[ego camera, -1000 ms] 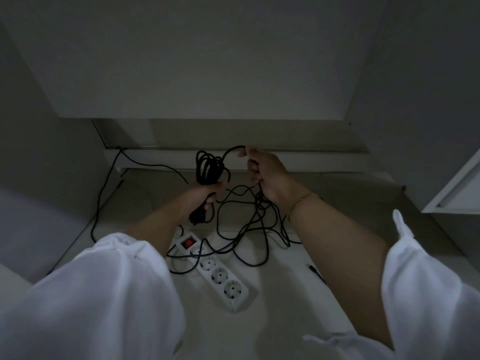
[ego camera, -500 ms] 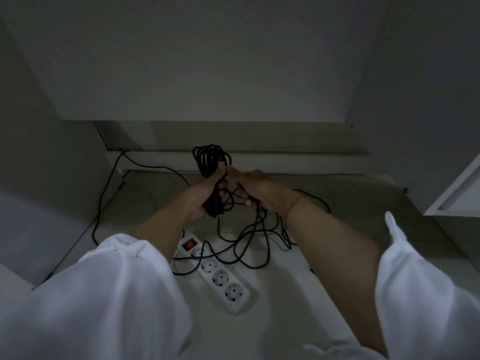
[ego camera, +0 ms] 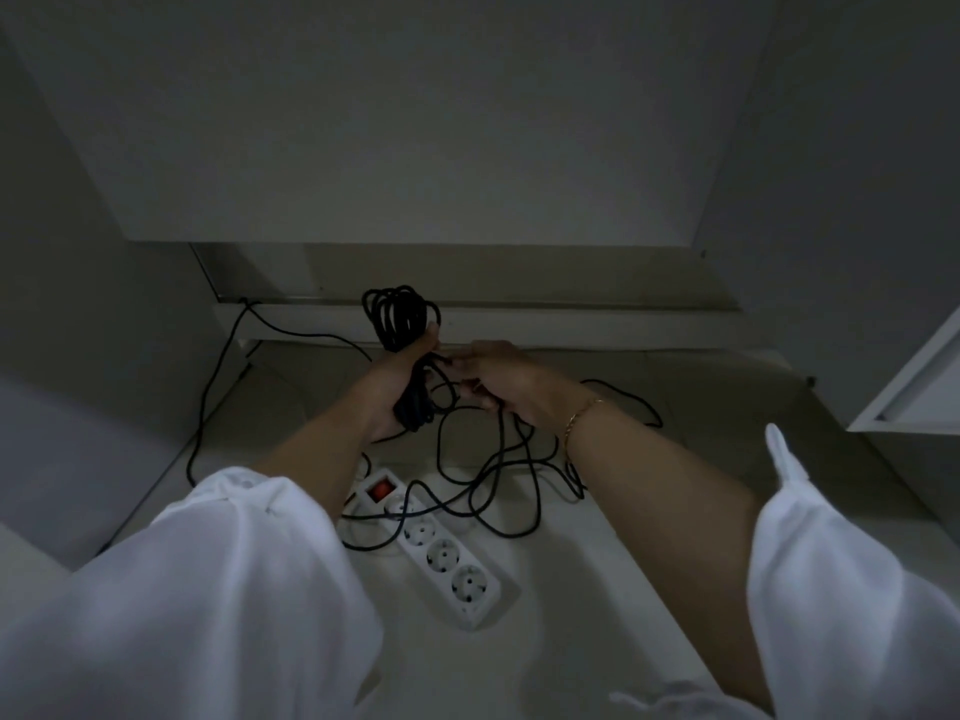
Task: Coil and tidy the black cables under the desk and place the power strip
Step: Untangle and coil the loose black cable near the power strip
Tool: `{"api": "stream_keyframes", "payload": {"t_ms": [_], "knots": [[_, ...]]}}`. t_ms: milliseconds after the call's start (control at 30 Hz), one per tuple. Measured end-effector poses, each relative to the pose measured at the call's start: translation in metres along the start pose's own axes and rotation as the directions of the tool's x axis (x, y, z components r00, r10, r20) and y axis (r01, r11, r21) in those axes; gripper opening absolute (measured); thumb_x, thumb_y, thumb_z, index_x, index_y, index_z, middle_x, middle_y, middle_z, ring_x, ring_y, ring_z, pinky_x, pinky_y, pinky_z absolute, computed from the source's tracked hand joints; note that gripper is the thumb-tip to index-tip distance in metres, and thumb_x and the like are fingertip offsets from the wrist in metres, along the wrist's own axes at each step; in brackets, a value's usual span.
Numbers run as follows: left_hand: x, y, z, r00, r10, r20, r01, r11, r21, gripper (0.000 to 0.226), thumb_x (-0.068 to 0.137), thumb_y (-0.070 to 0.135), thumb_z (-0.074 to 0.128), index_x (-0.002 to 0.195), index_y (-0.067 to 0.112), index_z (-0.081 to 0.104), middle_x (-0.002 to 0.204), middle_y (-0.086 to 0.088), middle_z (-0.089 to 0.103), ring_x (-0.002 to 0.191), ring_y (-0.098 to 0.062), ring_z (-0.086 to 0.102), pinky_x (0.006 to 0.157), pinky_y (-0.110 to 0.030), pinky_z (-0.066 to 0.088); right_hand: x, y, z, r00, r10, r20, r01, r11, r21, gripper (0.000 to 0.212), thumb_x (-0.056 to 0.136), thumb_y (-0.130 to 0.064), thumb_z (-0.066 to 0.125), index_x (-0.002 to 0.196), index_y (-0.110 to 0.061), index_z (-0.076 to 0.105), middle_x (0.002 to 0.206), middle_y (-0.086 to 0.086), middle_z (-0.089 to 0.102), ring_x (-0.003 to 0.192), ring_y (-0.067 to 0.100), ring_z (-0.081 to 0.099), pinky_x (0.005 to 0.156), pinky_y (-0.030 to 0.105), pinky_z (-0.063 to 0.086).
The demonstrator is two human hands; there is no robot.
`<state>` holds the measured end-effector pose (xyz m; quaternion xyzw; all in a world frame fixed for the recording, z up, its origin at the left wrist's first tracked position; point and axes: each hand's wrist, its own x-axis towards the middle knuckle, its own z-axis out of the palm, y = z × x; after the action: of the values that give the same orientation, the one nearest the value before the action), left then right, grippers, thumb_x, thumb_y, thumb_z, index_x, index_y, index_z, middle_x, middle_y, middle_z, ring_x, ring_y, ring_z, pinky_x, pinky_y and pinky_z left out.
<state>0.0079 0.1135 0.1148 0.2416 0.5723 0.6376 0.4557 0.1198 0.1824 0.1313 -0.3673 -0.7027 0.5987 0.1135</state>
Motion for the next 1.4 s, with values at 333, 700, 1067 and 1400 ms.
{"api": "stream_keyframes", "payload": {"t_ms": [333, 700, 1067, 1400], "knots": [[0.004, -0.001, 0.002, 0.998, 0.019, -0.065, -0.026, 0.994, -0.102, 0.021, 0.092, 0.033, 0.057, 0.082, 0.015, 0.061, 0.057, 0.005, 0.067, 0.049, -0.005, 0.064, 0.049, -0.018, 0.053, -0.003, 0.002, -0.002, 0.993, -0.072, 0.096, 0.095, 0.959, -0.267, 0.017, 0.087, -0.021, 0.063, 0.075, -0.01, 0.059, 0.055, -0.001, 0.044, 0.043, 0.005, 0.039, 0.036, 0.012, 0.029], [0.015, 0.001, -0.014, 0.998, 0.009, -0.066, -0.02, 0.985, -0.172, 0.029, 0.1, 0.028, 0.044, 0.073, 0.017, 0.043, 0.037, 0.01, 0.036, 0.03, -0.003, 0.031, 0.036, -0.011, 0.031, -0.013, 0.003, -0.006, 0.931, 0.078, 0.355, 0.005, 0.974, -0.228, 0.021, 0.091, -0.028, 0.058, 0.074, -0.018, 0.052, 0.059, -0.002, 0.042, 0.054, 0.007, 0.043, 0.053, 0.013, 0.041], [0.013, -0.001, -0.017, 0.999, -0.044, 0.005, 0.042, 0.986, 0.162, 0.03, 0.096, 0.028, 0.051, 0.069, 0.02, 0.043, 0.039, 0.01, 0.035, 0.03, -0.003, 0.026, 0.034, -0.014, 0.023, -0.011, 0.0, -0.02, 0.923, 0.202, 0.329, -0.014, 0.87, -0.493, 0.029, 0.087, -0.027, 0.063, 0.064, -0.02, 0.047, 0.057, -0.005, 0.042, 0.051, 0.007, 0.036, 0.049, 0.017, 0.027], [0.0, -0.002, -0.004, 0.996, -0.062, 0.064, 0.036, 0.936, 0.35, 0.032, 0.096, 0.029, 0.051, 0.066, 0.018, 0.045, 0.04, 0.01, 0.037, 0.037, -0.004, 0.029, 0.042, -0.019, 0.025, -0.011, -0.003, -0.033, 0.967, -0.103, 0.234, 0.136, 0.982, -0.13, 0.006, 0.081, -0.014, 0.07, 0.076, -0.016, 0.067, 0.064, -0.005, 0.054, 0.052, -0.001, 0.045, 0.052, 0.01, 0.034]]}}
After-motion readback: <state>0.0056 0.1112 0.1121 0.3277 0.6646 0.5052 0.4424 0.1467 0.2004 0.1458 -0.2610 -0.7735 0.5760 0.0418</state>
